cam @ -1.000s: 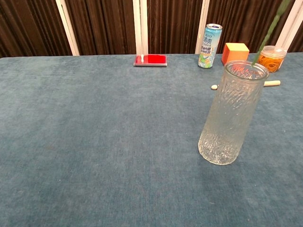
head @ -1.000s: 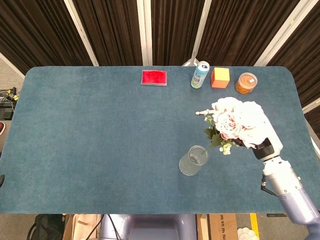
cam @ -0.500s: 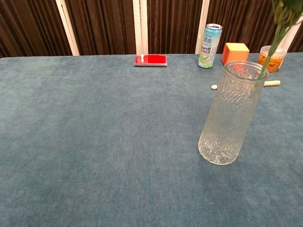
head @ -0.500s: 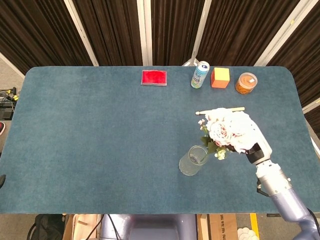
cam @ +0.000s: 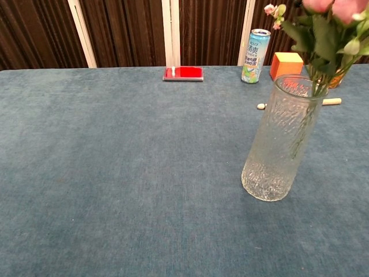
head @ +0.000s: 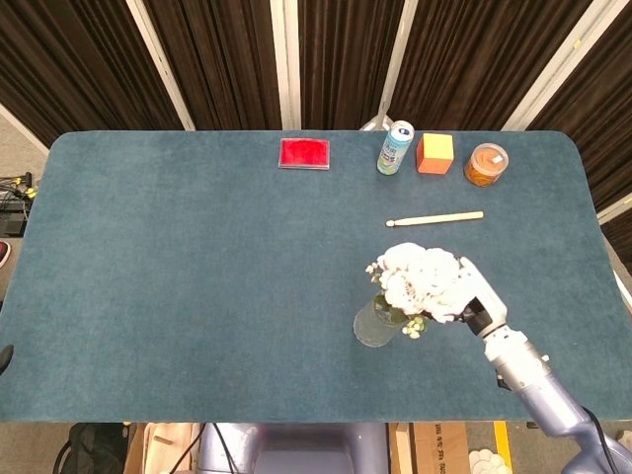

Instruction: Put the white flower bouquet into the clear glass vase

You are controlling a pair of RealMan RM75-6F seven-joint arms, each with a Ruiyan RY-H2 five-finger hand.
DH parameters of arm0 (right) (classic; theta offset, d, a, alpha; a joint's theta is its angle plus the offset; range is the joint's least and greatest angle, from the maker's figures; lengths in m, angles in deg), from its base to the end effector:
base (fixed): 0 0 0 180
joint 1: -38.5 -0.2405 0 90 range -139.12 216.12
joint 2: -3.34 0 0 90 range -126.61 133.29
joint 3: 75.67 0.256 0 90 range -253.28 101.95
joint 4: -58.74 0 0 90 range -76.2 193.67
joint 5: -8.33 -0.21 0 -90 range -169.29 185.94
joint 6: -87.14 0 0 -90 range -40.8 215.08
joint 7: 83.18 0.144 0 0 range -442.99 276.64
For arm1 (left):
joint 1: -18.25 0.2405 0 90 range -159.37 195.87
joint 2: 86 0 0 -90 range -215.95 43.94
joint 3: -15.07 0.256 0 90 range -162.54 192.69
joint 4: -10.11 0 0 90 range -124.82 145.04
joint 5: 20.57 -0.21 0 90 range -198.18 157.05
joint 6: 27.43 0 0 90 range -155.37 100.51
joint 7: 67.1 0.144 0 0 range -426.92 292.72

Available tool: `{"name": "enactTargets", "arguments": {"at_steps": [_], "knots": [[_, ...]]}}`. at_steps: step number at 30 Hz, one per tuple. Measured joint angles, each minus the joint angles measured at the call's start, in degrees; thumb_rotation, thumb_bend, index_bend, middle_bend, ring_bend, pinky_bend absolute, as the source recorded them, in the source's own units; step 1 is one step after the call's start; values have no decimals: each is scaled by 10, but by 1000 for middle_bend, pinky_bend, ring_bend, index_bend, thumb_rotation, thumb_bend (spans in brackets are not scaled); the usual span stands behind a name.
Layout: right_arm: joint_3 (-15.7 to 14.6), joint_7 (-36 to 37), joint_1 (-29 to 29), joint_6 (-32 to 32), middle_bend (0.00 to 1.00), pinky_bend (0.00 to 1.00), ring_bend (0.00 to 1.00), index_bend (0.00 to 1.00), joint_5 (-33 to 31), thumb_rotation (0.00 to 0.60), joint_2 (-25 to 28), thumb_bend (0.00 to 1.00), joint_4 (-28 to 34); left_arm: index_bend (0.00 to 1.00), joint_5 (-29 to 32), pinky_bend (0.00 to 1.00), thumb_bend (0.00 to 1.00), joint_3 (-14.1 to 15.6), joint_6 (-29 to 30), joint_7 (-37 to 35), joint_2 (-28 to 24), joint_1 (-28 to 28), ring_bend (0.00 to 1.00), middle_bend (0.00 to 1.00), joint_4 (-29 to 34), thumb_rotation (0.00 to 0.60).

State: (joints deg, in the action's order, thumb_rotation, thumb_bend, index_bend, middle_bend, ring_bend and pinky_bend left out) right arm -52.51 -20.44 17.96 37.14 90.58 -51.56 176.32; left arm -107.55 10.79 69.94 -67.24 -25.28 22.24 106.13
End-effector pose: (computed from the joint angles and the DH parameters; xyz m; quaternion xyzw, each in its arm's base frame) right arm -0.1387 -0.2748 0.1430 0.3825 -0.7232 0.5713 0.0651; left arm -0.3105 0.1352 0.2025 -0.5225 -0.3546 -0.4159 0.6545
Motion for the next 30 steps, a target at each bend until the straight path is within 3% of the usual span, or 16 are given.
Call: {"name": "enactTargets", "arguments": {"at_steps": [4,10,18,23,27,30], "knots": [[-15,26,-10,8,59,0,88,110,41,600,9,82,-14,139,1,60,348,0,0,-1,0,0,0,0,1,600],[-39,47,-17,-3,23,0,68,42,86,600,46,54,-37,139,5,60,348,-1,-2,-3,-3,1,0,0,2,600],[-87,44,-3,-31,21,0,56,46,135,600,113,48,-68,139,6,60,349,-1,-3,-5,-5,1,0,0,5,600],[-105,54,20,-85,99,35,171,128,148,600,144,47,-122,139,6,60,348,-1,-2,-5,-5,2,0,0,6,600],[-103,-2,39,-118,111,44,170,142,110,600,146,47,-152,139,5,60,349,0,-2,-4,-4,2,0,0,6,600],[-96,-107,50,-147,110,42,138,142,62,600,131,46,-158,139,3,60,349,0,-2,-2,-3,1,0,0,7,600]]}}
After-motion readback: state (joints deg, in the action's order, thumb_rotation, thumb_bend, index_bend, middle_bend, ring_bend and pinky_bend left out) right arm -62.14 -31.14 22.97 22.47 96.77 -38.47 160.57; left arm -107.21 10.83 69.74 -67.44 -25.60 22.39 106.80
